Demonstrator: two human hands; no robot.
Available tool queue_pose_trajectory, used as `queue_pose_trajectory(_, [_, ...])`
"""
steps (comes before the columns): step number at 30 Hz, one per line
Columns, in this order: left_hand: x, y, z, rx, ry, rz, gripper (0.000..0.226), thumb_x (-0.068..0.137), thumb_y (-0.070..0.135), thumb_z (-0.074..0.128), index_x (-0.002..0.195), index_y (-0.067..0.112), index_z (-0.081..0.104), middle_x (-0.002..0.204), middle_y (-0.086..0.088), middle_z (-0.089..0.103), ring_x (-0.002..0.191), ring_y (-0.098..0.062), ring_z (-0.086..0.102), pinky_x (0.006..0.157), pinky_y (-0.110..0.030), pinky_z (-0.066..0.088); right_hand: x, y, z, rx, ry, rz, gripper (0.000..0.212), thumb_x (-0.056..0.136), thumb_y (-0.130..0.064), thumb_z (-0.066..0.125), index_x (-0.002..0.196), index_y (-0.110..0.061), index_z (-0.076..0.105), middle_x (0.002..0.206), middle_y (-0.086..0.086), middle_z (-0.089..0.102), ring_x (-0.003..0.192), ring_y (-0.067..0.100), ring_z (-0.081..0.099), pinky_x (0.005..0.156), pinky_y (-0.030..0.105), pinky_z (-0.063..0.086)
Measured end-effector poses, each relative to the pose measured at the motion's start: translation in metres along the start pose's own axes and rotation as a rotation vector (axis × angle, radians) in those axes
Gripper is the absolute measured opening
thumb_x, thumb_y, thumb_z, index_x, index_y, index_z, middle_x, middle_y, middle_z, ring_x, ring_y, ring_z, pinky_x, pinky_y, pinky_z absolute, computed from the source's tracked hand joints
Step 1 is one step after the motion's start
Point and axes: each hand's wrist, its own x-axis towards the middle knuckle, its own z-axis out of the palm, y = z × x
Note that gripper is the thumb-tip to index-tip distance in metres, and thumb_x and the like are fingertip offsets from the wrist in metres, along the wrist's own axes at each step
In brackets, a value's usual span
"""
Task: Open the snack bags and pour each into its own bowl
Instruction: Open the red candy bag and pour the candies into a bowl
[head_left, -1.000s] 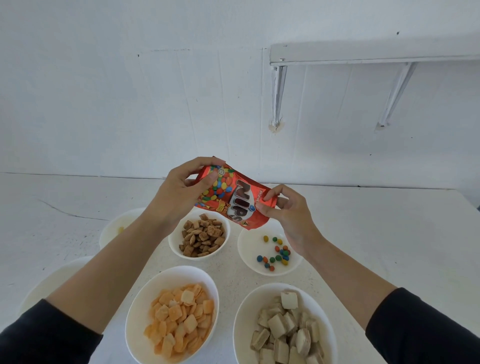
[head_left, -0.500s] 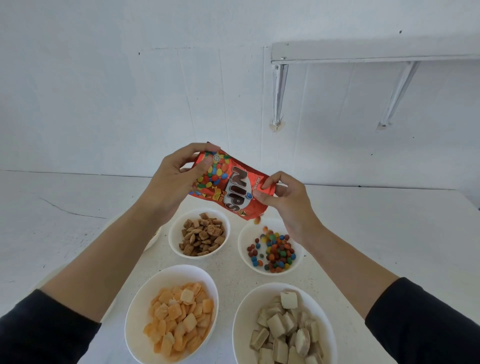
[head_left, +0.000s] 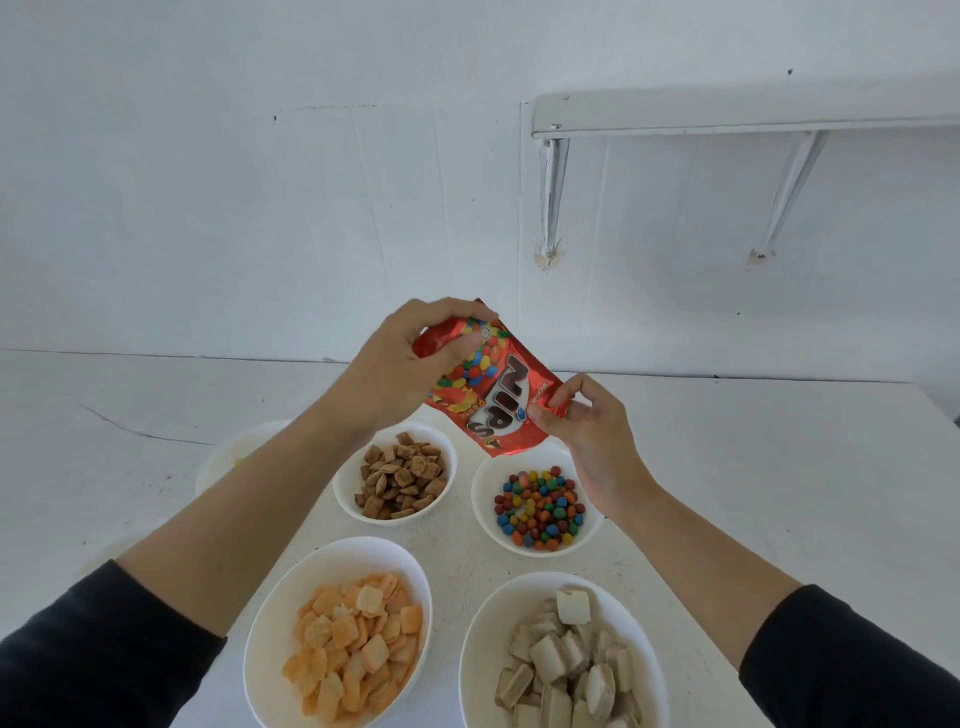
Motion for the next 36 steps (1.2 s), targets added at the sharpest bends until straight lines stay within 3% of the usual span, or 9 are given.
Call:
queue_pose_trajectory(4, [-0.003,-0.006,0.013,0.012,-0.038,-0.047,0.023,0.1,0.026,0.061,0.107,0.046,0.069,0.125,0.001,0.056,0.108,-0.012,0.063,0.069,-0.017,0.059,-0.005,0.012,-0.007,-0.065,0.036,0.038,0.025,0.086,-0.014,0.077,0.077,-0.023,0.055,0.112,0.007,0.074,0.108,0.028,0.069,0.096,0.059,0.053])
queue_pose_trajectory(8, [-0.001,0.002,0.014,0.048,0.023,0.0,0.024,0.102,0.023,0.059,0.11,0.044,0.069,0.119,0.002,0.058,0.099,-0.002,0.062,0.064,-0.009,0.053,-0.002,0.005,-0.006,-0.034,0.03,0.025,0.027,0.086,-0.013,0.077,0.074,-0.025,0.056,0.114,0.008,0.074,0.11,0.031,0.068,0.097,0.058,0.053])
queue_pose_trajectory(11, [0.003,0.015,0.006,0.113,0.054,0.115,0.024,0.102,0.024,0.059,0.116,0.041,0.068,0.118,0.002,0.057,0.101,0.005,0.059,0.071,-0.012,0.054,0.002,-0.009,-0.003,0.039,0.01,-0.046,0.025,0.086,-0.007,0.074,0.077,-0.019,0.055,0.116,0.013,0.072,0.113,0.033,0.067,0.094,0.053,0.056])
queue_pose_trajectory(13, [0.003,0.023,0.0,0.169,0.025,0.182,0.027,0.101,0.024,0.06,0.122,0.04,0.066,0.12,0.004,0.055,0.11,0.0,0.057,0.078,-0.017,0.057,0.004,-0.018,-0.001,0.073,0.004,-0.08,0.024,0.086,-0.005,0.073,0.079,-0.015,0.052,0.115,0.015,0.072,0.112,0.034,0.067,0.091,0.047,0.057])
queue_pose_trajectory(18, [-0.001,0.024,-0.003,0.346,-0.111,0.285,0.038,0.101,0.014,0.059,0.131,0.037,0.061,0.12,0.007,0.054,0.114,-0.005,0.056,0.082,-0.014,0.055,0.004,-0.01,-0.003,0.067,0.003,-0.038,0.026,0.087,-0.006,0.072,0.078,-0.016,0.05,0.112,0.014,0.074,0.112,0.033,0.067,0.102,0.057,0.048])
queue_pose_trajectory(26, [-0.012,-0.006,0.015,0.3,-0.112,0.181,0.029,0.102,0.015,0.059,0.122,0.034,0.066,0.115,0.012,0.062,0.11,-0.006,0.062,0.079,-0.021,0.059,-0.01,0.015,-0.003,-0.155,0.02,0.083,0.026,0.074,-0.044,0.077,0.073,-0.033,0.054,0.108,0.001,0.076,0.106,0.025,0.071,0.098,0.058,0.051])
queue_pose_trajectory(29, [-0.011,-0.003,0.012,0.184,-0.099,0.16,0.03,0.1,0.019,0.062,0.125,0.036,0.064,0.118,0.014,0.059,0.114,-0.005,0.061,0.08,-0.023,0.061,-0.008,0.008,-0.005,-0.099,0.014,0.04,0.024,0.082,-0.034,0.079,0.078,-0.03,0.055,0.109,0.004,0.075,0.107,0.028,0.07,0.098,0.061,0.051])
queue_pose_trajectory(32, [-0.008,0.003,0.004,0.096,-0.149,0.141,0.036,0.099,0.021,0.065,0.129,0.041,0.061,0.119,0.017,0.056,0.113,0.003,0.059,0.076,-0.019,0.059,-0.004,-0.004,-0.006,0.017,0.004,0.025,0.026,0.079,-0.024,0.079,0.083,-0.018,0.054,0.111,0.008,0.074,0.107,0.032,0.07,0.098,0.059,0.052])
queue_pose_trajectory(36, [-0.009,-0.008,0.0,0.187,-0.154,0.109,0.037,0.1,0.021,0.062,0.129,0.044,0.061,0.124,0.018,0.057,0.114,-0.002,0.059,0.079,-0.023,0.06,-0.003,-0.003,-0.01,-0.01,-0.016,0.126,0.025,0.085,-0.006,0.075,0.079,-0.014,0.052,0.108,0.01,0.075,0.105,0.034,0.07,0.1,0.057,0.051])
